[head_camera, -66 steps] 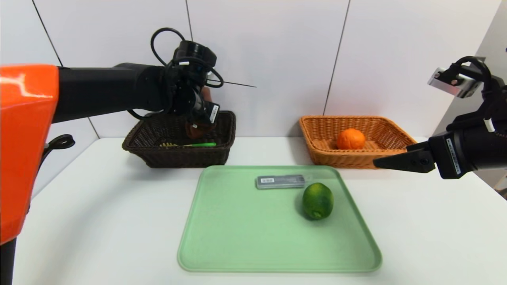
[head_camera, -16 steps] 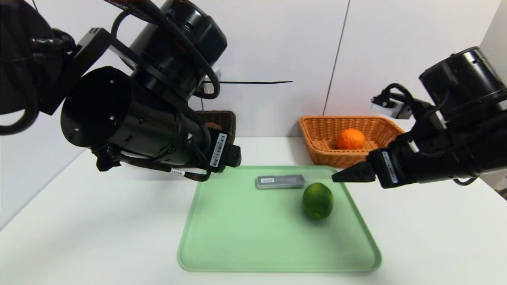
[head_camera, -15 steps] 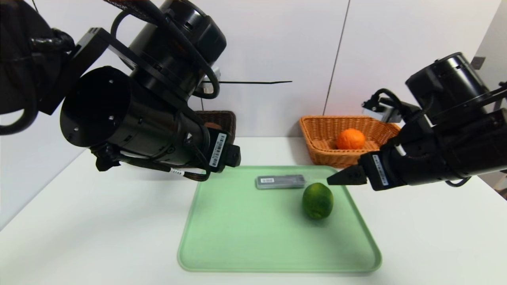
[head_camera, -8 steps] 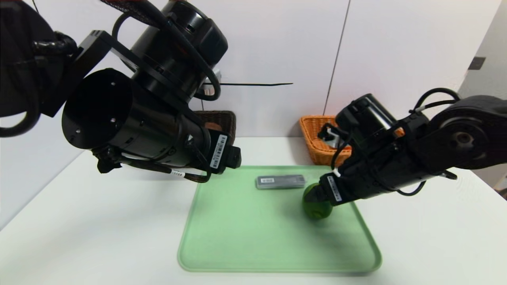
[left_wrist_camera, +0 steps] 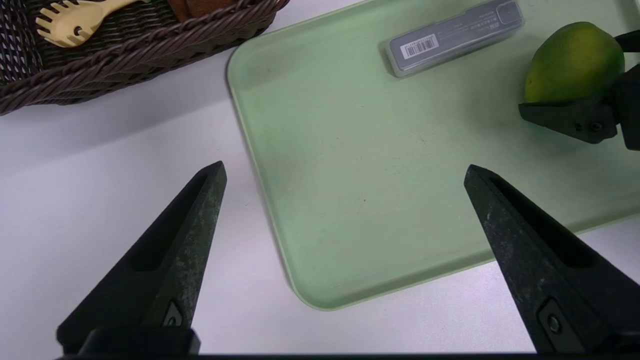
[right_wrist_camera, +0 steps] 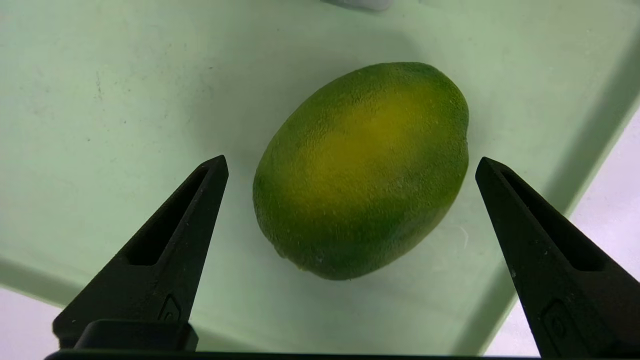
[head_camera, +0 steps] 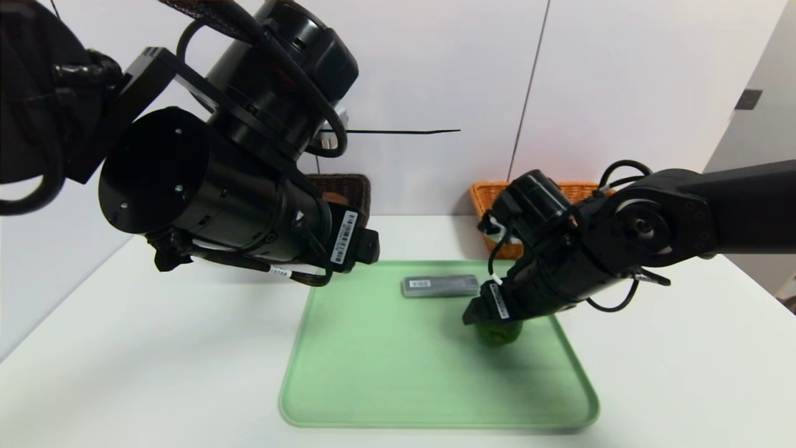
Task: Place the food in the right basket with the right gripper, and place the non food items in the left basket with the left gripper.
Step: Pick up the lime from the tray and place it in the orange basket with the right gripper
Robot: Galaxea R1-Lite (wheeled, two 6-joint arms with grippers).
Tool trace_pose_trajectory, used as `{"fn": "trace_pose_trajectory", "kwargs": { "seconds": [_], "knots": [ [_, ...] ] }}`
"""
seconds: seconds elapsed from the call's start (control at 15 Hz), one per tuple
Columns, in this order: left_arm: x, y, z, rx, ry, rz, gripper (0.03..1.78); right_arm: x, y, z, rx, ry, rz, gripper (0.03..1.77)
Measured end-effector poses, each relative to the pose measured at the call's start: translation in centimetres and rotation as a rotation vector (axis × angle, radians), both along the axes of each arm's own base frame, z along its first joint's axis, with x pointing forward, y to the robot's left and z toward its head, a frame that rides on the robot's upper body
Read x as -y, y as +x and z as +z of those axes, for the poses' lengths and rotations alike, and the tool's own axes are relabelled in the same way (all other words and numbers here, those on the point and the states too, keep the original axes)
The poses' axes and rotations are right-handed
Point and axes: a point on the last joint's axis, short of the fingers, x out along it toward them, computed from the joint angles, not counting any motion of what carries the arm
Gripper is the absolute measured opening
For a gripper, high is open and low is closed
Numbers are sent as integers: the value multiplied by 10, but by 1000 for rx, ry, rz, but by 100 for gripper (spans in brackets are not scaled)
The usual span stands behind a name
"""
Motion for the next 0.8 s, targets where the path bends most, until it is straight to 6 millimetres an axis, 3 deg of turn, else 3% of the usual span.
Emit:
{"fn": "trace_pose_trajectory", "kwargs": {
  "seconds": [0.2, 0.4, 0.47, 0.8],
  "knots": [
    [0, 0, 0, 0, -1, 1, 169, -1, 4, -6, -15, -8, -7, 164],
    [0, 0, 0, 2, -2, 2, 169, -1, 5, -8, -22, -11, -9, 115],
    [0, 0, 0, 2, -2, 2, 169, -1, 5, -8, -22, -12, -8, 107],
    [0, 0, 1, 4, -5, 3, 169, 2, 1, 1, -1, 0, -8, 101]
  ]
}}
